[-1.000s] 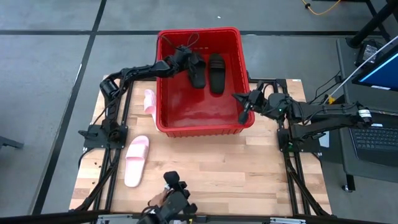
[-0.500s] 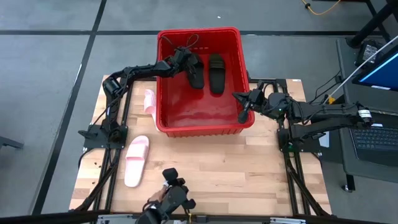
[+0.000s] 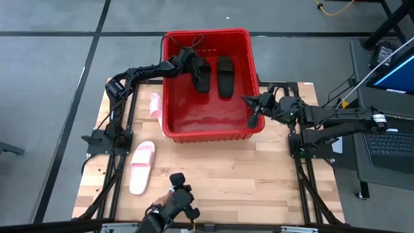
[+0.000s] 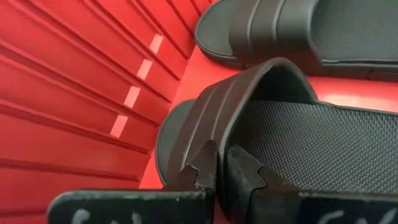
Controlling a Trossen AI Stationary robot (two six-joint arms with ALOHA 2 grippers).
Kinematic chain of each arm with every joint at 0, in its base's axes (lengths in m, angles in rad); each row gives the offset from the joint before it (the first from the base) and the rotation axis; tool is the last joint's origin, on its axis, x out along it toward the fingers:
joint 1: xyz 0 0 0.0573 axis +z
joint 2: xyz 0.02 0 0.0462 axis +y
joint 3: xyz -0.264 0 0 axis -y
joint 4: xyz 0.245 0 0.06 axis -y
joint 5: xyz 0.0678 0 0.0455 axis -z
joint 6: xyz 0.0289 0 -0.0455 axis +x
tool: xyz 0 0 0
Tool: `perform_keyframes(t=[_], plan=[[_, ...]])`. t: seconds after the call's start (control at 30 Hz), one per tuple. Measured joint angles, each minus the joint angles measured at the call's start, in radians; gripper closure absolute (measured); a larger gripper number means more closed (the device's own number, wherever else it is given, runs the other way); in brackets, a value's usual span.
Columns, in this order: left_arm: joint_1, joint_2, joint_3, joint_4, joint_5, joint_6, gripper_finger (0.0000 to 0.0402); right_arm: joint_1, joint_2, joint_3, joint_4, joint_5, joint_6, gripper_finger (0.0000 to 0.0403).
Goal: Pick and place slides into bin
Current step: Put the black slide in the red bin
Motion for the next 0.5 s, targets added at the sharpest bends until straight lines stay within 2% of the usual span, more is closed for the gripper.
perform_keyframes(t=[0.5], plan=[[0.018, 0.003, 0.000, -0.005, 0.019, 0.001, 0.0396, 0.000, 0.000, 0.000, 0.013, 0.000, 0.002, 0.0392]])
